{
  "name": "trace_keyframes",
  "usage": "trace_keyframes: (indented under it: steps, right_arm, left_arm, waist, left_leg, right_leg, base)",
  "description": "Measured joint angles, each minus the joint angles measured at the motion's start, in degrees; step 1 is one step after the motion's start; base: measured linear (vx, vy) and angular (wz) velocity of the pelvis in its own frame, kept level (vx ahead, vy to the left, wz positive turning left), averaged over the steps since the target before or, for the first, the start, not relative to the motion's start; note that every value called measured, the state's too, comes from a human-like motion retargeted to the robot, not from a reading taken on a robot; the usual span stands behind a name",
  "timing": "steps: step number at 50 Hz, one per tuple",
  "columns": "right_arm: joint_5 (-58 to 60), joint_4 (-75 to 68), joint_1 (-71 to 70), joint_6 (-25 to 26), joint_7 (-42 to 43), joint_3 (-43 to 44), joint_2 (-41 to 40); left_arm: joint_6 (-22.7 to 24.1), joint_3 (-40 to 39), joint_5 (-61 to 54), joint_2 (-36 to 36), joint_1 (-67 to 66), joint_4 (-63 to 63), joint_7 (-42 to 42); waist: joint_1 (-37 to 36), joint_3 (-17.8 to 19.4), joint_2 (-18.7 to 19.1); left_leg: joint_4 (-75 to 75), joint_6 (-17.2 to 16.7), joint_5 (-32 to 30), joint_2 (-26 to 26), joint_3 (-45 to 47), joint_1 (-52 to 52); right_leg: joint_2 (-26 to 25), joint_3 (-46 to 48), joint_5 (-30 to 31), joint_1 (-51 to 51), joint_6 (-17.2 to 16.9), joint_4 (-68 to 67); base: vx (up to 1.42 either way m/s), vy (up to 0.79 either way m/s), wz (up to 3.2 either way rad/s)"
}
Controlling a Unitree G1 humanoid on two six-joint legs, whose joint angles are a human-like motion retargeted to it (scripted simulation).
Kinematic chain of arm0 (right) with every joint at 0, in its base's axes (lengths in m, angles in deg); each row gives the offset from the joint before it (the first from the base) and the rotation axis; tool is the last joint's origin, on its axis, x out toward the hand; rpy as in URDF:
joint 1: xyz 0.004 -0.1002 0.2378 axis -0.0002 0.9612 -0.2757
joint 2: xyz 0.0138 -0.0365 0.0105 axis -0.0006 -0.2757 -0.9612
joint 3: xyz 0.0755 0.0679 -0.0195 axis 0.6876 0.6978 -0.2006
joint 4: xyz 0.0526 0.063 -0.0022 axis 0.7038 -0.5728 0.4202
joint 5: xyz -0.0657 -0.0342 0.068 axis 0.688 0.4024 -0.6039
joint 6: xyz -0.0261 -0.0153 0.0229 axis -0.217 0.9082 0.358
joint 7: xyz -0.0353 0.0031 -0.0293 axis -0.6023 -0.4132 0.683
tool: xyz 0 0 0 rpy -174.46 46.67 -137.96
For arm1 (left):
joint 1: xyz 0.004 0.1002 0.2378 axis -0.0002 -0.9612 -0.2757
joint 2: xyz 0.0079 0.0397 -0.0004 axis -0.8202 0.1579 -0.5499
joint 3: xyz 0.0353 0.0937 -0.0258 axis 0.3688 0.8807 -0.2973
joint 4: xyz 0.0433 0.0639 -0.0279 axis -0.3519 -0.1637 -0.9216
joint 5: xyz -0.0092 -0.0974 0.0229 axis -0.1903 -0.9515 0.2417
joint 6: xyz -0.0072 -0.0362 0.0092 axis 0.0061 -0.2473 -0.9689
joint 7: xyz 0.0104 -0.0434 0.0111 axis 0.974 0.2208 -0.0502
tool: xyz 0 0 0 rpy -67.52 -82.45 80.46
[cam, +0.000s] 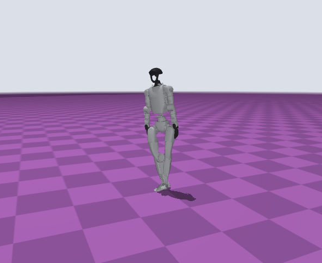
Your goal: In place motions
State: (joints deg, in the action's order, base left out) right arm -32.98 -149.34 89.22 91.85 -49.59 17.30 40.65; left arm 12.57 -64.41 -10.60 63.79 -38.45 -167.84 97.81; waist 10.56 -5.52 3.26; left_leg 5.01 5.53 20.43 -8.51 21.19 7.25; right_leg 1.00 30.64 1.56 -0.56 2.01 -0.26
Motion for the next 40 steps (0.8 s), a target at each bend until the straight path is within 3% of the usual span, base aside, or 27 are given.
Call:
trace_keyframes:
  steps: [12, 18, 22, 40]
  right_arm:
    - [-1.6, 3.5, -0.8, -0.3, -0.9, -0.8, -1.7]
    - [-1.3, 5.5, -1.3, -1.1, -2.6, -2.8, -3.2]
    - [-1.0, 6.3, -1.7, -1.5, -2.9, -3.2, -3.6]
    - [0.8, 3.8, -1.4, 0.1, -2.4, -1.8, -1.6]
  left_arm:
    - [-0.2, 1.4, 1.0, 0.5, -0.2, 1.3, 1.1]
    - [-0.2, 2.9, 1.2, 0.6, 0.7, 3.5, 0.8]
    - [0.3, 4.4, 2.0, 0.3, 1.2, 4.3, 1.2]
    - [0.2, 4.0, 1.4, 0.3, 1.2, 2.9, 1.0]
  waist:
    - [0.4, 0.8, 1.1]
    - [-5.7, 1.7, 0.5]
    - [-0.8, 1.0, 1.0]
    - [1.0, 0.6, 0.5]
  left_leg:
    - [0.2, 0.1, -0.4, 0.4, 0.4, 0.2]
    - [0.7, 1.5, -1.2, 0.8, 5.8, 1.6]
    - [0.6, 0.2, -0.6, 0.4, 0.5, 0.5]
    - [0.3, -0.1, -0.8, -0.3, -2.4, -0.5]
  right_leg:
    - [-0.3, -0.3, 0.2, -0.1, 0.0, 0.1]
    - [-0.9, -5.7, 0.8, 0.0, 0.5, -0.1]
    - [-0.1, -0.3, 0.1, 0.1, 0.0, 0.1]
    - [0.5, 2.9, -0.8, 1.0, -0.5, 0.1]
  base:
    - [0.0, 0.0, 0.0]
    - [0.01, 0.0, -0.69]
    - [-0.01, 0.0, 1.05]
    - [-0.01, 0.0, 0.12]
